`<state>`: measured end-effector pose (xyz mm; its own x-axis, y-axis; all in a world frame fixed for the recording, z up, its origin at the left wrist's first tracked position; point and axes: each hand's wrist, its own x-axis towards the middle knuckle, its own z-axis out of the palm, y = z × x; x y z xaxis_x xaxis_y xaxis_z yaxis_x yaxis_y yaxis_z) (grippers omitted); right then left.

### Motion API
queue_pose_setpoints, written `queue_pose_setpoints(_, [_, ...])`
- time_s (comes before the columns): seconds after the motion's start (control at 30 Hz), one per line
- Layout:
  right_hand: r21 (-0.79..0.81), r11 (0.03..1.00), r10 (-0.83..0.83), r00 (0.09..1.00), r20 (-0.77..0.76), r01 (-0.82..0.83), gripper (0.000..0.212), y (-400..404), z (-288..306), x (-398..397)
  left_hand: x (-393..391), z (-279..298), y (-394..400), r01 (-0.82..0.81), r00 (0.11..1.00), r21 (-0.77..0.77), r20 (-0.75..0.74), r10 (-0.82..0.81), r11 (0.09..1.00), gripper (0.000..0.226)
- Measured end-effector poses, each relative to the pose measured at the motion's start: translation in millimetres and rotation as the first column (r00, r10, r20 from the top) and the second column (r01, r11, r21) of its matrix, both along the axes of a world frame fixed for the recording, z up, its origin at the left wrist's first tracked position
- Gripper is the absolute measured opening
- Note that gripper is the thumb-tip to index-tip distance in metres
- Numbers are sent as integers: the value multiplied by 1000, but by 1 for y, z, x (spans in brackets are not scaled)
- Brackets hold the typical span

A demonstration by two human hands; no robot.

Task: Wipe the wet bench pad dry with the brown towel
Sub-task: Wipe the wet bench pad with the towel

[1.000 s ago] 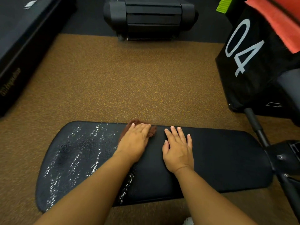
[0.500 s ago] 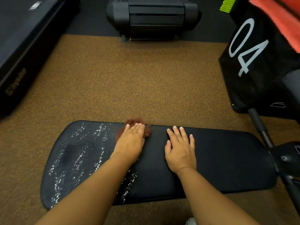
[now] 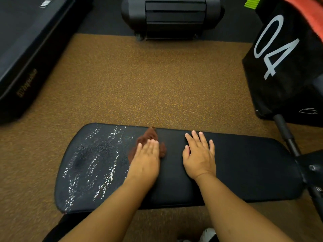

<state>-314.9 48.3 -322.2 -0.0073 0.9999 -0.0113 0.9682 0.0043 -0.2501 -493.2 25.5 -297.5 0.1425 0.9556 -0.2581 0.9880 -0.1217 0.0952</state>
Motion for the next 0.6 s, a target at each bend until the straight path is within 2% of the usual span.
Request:
queue_pose_setpoints(0.07, [-12,1000,9,1000,8,-9,48,1,0,0,-3,3,10,-72,995,30,-64,73,997,55])
queue_pose_setpoints(0.1, [-15,1000,11,1000,4,-11,48,1,0,0,0,3,10,-69,996,29,-51,70,997,55])
queue_pose_setpoints(0.13, [-15,1000,15,1000,-9,-15,47,1,0,0,4,5,7,-38,999,20,-33,39,999,56])
queue_pose_setpoints(0.23, [26,999,47,994,-99,-45,46,-3,2,1,16,8,-14,199,980,-43,8,-199,979,58])
queue_pose_setpoints(0.3, [101,993,71,989,-132,-58,48,-12,5,-2,11,5,-25,254,967,-51,7,-254,966,59])
queue_pose_setpoints(0.37, [133,989,79,989,-127,-61,50,-27,8,-7,0,6,-24,113,993,-14,42,-113,993,60])
queue_pose_setpoints(0.47, [23,997,70,993,-91,-68,58,-50,5,-18,-10,8,-6,-205,975,21,96,202,979,63])
queue_pose_setpoints(0.53, [-34,997,63,997,-41,-65,65,-56,-2,-20,-9,8,5,-209,974,32,93,205,977,59])
queue_pose_setpoints(0.6, [-54,997,56,998,-18,-57,64,-56,-4,-20,-2,8,2,-47,991,76,127,38,996,52])
